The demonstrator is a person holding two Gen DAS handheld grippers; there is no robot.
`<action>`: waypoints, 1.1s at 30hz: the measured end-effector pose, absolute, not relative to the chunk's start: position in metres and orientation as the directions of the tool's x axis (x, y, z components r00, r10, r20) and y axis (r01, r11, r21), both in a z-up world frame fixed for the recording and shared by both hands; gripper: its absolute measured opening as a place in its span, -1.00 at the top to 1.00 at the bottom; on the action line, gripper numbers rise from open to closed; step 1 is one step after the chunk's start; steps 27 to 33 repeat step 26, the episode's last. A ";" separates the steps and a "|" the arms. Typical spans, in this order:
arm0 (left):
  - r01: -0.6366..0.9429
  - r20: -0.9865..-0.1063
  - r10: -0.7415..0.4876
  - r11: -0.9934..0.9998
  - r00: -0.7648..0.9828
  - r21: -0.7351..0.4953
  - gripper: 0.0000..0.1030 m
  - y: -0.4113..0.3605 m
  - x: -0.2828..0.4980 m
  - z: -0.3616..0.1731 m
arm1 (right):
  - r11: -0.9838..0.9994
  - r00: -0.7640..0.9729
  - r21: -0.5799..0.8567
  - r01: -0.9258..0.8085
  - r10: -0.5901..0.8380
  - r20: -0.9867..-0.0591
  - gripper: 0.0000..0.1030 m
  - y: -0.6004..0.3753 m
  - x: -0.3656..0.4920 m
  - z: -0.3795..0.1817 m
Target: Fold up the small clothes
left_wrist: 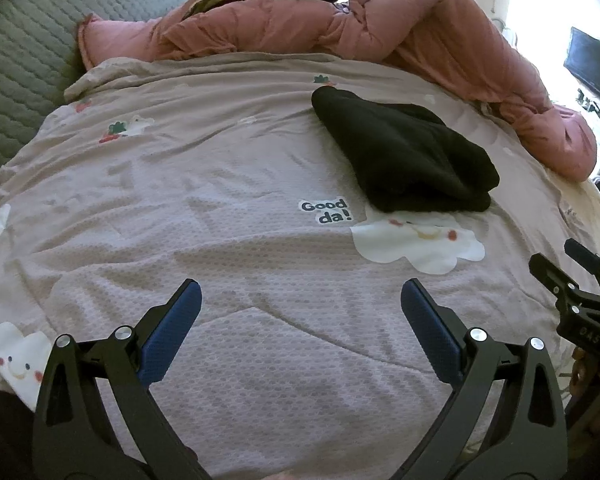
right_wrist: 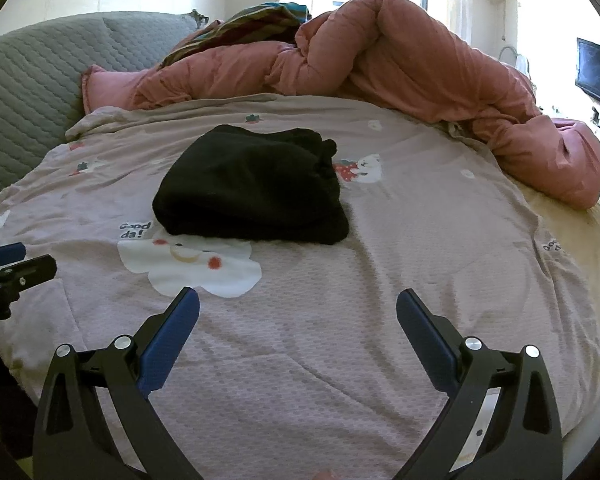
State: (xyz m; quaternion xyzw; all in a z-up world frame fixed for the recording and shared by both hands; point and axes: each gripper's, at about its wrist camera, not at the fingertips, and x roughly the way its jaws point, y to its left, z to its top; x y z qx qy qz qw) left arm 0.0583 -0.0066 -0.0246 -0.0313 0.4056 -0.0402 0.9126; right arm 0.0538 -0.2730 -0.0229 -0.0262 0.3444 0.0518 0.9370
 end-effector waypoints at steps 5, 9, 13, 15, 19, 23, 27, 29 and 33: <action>0.043 -0.742 -0.100 0.994 0.663 -0.097 -0.82 -0.003 0.060 -0.025 | 0.998 0.757 -0.022 -0.064 0.034 -0.653 -0.91 -0.282 0.054 -0.025; 0.017 -0.759 -0.096 0.994 0.644 -0.111 -0.82 0.004 0.065 -0.029 | 0.998 0.763 -0.027 0.052 -0.057 -0.644 -0.91 -0.311 0.051 -0.024; -0.061 -0.791 -0.051 0.992 0.610 -0.111 -0.82 0.024 0.077 -0.038 | 0.965 0.738 0.000 0.263 -0.201 -0.645 -0.91 -0.372 0.038 -0.024; -0.107 -0.799 -0.031 0.987 0.601 -0.119 -0.82 0.044 0.084 -0.040 | 0.910 0.681 0.011 0.414 -0.302 -0.667 -0.91 -0.421 0.026 -0.027; -0.233 -0.798 0.043 0.965 0.601 -0.123 -0.82 0.106 0.105 -0.037 | 0.718 0.520 0.012 0.696 -0.492 -0.698 -0.91 -0.526 -0.021 -0.037; -0.379 -0.799 0.189 0.924 0.571 -0.052 -0.82 0.186 0.129 -0.035 | 0.453 0.266 -0.064 0.889 -0.624 -0.735 -0.91 -0.627 -0.079 -0.059; -0.496 -0.813 0.284 0.868 0.509 -0.007 -0.82 0.257 0.151 -0.038 | 0.283 0.106 -0.094 0.955 -0.617 -0.779 -0.91 -0.688 -0.117 -0.082; -0.496 -0.813 0.284 0.868 0.509 -0.007 -0.82 0.257 0.151 -0.038 | 0.283 0.106 -0.094 0.955 -0.617 -0.779 -0.91 -0.688 -0.117 -0.082; -0.496 -0.813 0.284 0.868 0.509 -0.007 -0.82 0.257 0.151 -0.038 | 0.283 0.106 -0.094 0.955 -0.617 -0.779 -0.91 -0.688 -0.117 -0.082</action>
